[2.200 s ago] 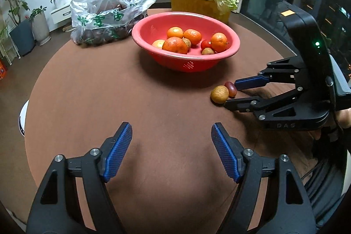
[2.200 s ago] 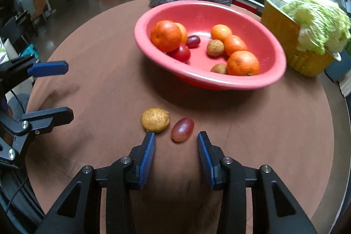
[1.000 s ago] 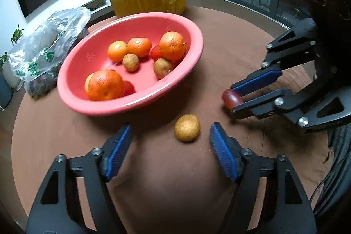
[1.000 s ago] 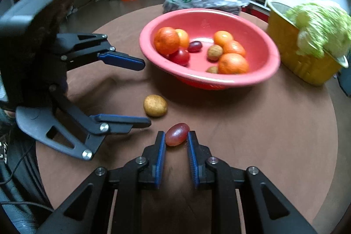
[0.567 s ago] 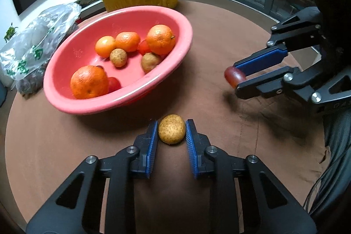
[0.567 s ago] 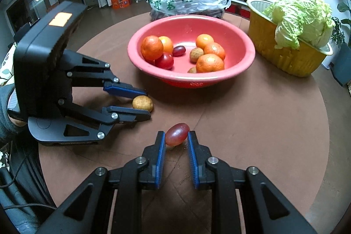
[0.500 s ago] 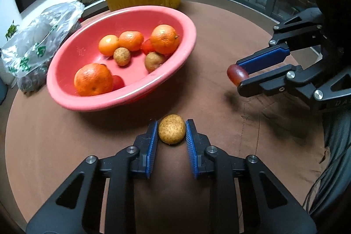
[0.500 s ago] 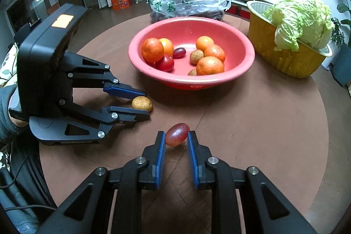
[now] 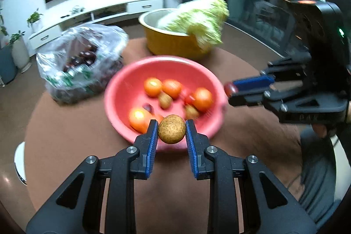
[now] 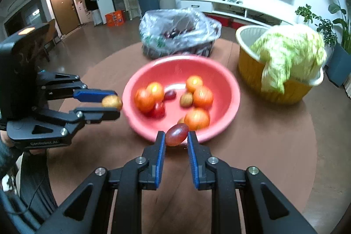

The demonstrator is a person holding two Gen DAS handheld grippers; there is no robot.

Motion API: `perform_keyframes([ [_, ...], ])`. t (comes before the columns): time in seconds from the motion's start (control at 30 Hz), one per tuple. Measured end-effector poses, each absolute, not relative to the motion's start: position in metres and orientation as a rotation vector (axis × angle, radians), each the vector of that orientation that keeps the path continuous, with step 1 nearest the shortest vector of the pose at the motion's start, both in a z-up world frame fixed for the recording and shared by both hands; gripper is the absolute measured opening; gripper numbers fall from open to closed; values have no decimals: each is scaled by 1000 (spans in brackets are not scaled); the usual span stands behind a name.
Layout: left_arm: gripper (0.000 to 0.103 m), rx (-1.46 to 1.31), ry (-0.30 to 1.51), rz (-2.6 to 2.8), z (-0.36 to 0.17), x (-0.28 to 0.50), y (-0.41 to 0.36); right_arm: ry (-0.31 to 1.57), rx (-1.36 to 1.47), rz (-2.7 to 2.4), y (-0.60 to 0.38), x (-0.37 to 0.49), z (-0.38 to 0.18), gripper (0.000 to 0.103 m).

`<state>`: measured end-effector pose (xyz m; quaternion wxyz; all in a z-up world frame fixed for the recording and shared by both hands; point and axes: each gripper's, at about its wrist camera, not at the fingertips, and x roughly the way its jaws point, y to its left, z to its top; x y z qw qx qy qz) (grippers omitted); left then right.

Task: Organize fruits
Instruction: 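Carry the grape to the basin with the right tool while the left tool carries the potato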

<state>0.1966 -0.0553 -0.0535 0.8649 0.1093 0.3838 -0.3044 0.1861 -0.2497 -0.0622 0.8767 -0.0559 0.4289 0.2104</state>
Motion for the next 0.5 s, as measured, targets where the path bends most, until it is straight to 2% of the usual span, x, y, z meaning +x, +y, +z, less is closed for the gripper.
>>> perform_keyframes([
  [0.23,24,280,859,-595,-53,253,-65,948,-159,373,-238,237,-72,23],
  [0.5,24,294,914,-584,-85,289,-84,1001,-161,332,-238,268,-96,23],
])
